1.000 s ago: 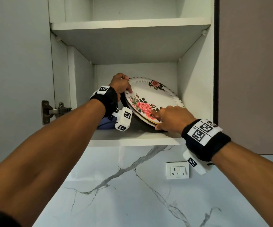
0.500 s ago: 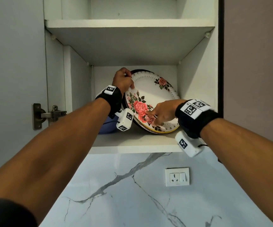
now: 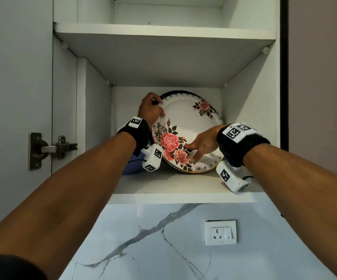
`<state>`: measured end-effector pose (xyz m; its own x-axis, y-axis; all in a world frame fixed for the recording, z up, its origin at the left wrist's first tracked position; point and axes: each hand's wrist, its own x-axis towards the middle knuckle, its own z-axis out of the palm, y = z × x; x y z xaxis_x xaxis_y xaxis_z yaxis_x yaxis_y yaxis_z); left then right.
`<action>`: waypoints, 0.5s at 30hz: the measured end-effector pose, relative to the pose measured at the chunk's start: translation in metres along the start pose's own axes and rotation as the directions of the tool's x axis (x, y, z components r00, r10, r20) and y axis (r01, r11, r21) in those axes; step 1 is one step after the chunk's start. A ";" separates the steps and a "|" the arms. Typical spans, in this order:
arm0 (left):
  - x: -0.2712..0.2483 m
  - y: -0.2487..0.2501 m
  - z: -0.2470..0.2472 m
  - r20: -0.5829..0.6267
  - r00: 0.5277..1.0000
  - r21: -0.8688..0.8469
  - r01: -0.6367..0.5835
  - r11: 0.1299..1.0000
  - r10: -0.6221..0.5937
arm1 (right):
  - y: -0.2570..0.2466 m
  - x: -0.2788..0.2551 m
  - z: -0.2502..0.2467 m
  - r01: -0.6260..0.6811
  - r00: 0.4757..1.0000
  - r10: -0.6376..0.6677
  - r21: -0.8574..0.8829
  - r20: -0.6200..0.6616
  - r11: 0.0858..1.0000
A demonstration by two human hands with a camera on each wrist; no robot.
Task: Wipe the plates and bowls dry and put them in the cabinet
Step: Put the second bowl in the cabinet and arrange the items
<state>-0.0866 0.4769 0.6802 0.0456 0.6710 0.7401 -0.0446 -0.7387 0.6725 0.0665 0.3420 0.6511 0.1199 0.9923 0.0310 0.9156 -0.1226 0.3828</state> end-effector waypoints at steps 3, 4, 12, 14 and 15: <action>0.008 -0.006 -0.002 0.014 1.000 0.018 0.000 1.000 0.000 | 0.000 0.007 -0.003 0.006 0.997 -0.005 -0.017 0.074 1.000; 0.011 -0.009 -0.003 0.018 1.000 0.034 -0.003 0.999 0.002 | 0.000 0.011 -0.005 0.017 0.994 -0.016 -0.010 0.105 1.000; 0.032 -0.022 -0.006 0.068 0.997 0.189 0.012 0.982 -0.025 | 0.009 0.037 -0.016 0.031 0.961 -0.036 0.022 0.274 0.999; 0.035 -0.023 -0.005 0.075 0.997 0.234 0.017 0.972 -0.036 | 0.011 0.043 -0.015 0.035 0.956 -0.037 0.011 0.291 0.999; 0.036 -0.023 -0.005 0.081 0.996 0.259 0.016 0.966 -0.038 | 0.011 0.046 -0.014 0.038 0.956 -0.039 0.008 0.290 0.999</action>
<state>-0.0885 0.5182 0.6913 0.1281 0.6916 0.7109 0.2160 -0.7190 0.6605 0.0772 0.3861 0.6694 0.1904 0.9486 -0.2529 0.9226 -0.0848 0.3764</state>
